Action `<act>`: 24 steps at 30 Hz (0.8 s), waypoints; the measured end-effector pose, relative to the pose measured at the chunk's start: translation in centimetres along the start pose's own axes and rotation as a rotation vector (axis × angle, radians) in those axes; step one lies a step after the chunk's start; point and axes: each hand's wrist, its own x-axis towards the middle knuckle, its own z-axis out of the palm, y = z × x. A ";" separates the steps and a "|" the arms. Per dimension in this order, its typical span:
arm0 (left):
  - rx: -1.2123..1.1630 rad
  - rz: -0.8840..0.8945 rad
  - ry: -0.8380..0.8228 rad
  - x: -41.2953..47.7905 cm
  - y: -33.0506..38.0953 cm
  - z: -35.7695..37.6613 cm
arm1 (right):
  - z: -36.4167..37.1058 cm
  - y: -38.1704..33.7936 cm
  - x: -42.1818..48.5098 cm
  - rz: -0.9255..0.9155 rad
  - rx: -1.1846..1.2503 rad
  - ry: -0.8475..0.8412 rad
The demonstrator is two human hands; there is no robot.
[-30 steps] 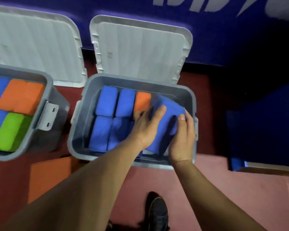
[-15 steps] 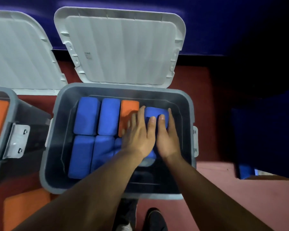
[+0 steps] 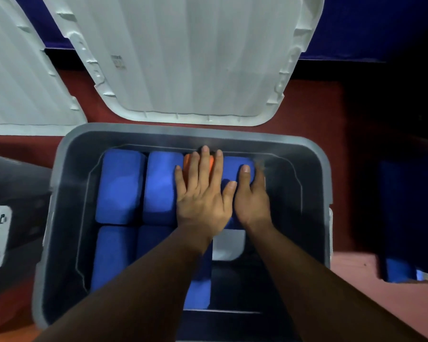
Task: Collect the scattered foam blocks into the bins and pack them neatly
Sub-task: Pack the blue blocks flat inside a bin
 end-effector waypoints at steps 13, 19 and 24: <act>0.012 0.035 0.043 -1.3 -0.8 -1.0 | -0.2 -0.6 -0.9 -0.001 -0.149 0.127; -0.055 0.002 0.188 -4.8 -2.5 -4.7 | -0.8 -2.1 -6.3 -0.325 -0.215 0.207; -0.210 -0.186 0.308 -10.5 -4.1 -8.9 | 0.6 -2.1 -13.7 -0.532 -0.178 0.033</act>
